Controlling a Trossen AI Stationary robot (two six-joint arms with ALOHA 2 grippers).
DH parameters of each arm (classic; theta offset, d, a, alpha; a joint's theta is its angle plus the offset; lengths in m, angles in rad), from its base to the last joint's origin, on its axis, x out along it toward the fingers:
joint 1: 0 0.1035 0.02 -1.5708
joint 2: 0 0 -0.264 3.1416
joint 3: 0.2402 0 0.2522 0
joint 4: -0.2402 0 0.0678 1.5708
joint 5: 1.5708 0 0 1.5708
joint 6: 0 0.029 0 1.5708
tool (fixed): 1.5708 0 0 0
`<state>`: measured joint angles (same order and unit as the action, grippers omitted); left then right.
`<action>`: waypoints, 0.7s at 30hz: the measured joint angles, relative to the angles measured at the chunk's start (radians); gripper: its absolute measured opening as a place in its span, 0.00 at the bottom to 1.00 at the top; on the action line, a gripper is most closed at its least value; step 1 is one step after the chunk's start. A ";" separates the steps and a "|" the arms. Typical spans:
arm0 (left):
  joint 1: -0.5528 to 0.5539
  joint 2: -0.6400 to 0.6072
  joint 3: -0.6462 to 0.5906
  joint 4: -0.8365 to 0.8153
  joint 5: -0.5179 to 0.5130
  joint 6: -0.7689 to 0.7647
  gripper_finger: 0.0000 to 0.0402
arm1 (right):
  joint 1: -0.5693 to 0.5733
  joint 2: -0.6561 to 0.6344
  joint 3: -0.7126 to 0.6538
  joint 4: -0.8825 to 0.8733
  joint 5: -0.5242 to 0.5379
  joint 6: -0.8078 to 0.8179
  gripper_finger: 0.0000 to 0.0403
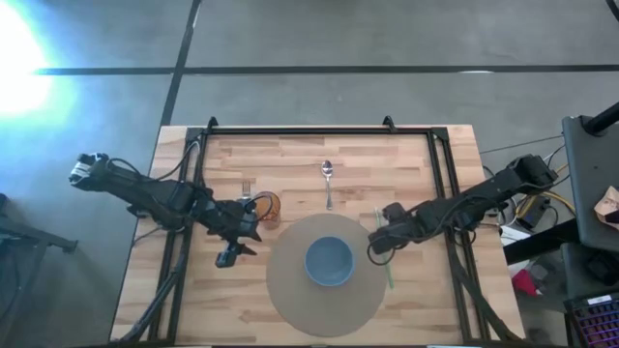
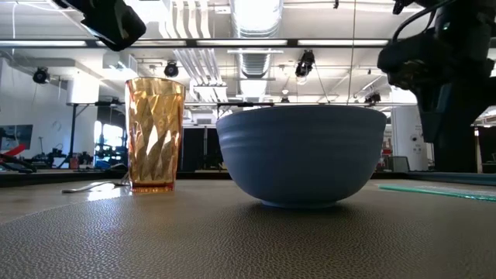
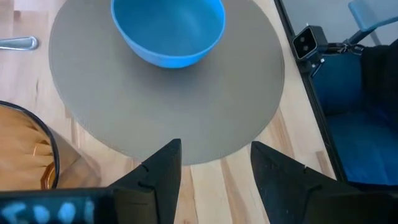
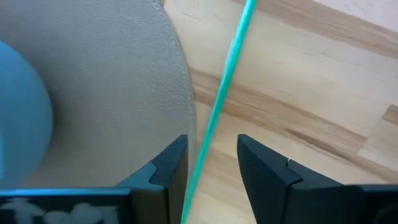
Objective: Pick & Place Utensil
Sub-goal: Put the green straw into the brown cup
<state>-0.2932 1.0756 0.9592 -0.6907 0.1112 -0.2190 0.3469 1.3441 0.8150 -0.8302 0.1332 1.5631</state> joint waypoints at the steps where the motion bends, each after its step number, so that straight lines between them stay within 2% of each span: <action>1: -0.001 0.000 0.000 0.002 0.000 -0.002 0.46 | -0.003 0.000 0.000 0.013 0.000 -0.002 0.34; 7: -0.003 0.000 0.003 0.004 0.000 -0.008 0.46 | -0.016 0.008 0.000 0.086 0.000 -0.036 0.34; 21: -0.004 0.000 0.002 0.011 0.000 -0.013 0.46 | -0.098 0.125 0.014 0.089 -0.037 -0.150 0.34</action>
<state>-0.2970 1.0756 0.9607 -0.6800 0.1112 -0.2321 0.2493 1.4690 0.8295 -0.7414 0.0959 1.4135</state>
